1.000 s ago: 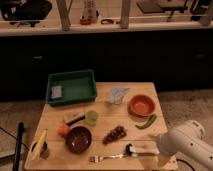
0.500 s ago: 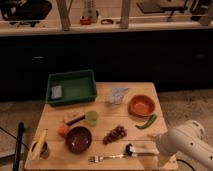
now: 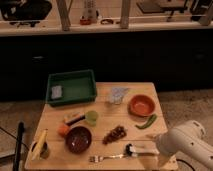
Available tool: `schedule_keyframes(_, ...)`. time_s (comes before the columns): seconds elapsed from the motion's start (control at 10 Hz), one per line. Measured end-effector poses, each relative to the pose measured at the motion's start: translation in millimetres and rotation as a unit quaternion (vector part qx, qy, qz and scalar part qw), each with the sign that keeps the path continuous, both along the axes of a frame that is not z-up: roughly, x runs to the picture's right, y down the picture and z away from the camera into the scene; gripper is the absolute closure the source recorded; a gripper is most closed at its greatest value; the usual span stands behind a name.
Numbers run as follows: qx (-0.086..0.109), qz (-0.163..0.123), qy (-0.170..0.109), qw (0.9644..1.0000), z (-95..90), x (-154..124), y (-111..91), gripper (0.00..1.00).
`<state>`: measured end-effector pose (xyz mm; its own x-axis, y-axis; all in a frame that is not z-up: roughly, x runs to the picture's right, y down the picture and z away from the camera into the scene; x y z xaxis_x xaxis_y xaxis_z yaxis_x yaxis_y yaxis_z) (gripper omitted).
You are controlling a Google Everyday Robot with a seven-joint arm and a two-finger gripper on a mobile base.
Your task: Place brush in plastic cup
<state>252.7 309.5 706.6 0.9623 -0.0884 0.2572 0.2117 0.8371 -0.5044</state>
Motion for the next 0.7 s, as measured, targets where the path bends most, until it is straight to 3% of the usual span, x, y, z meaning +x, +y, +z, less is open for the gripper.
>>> schedule_keyframes(0.7,-0.026,0.03,0.008,0.9992,36.7,18,26,0.22)
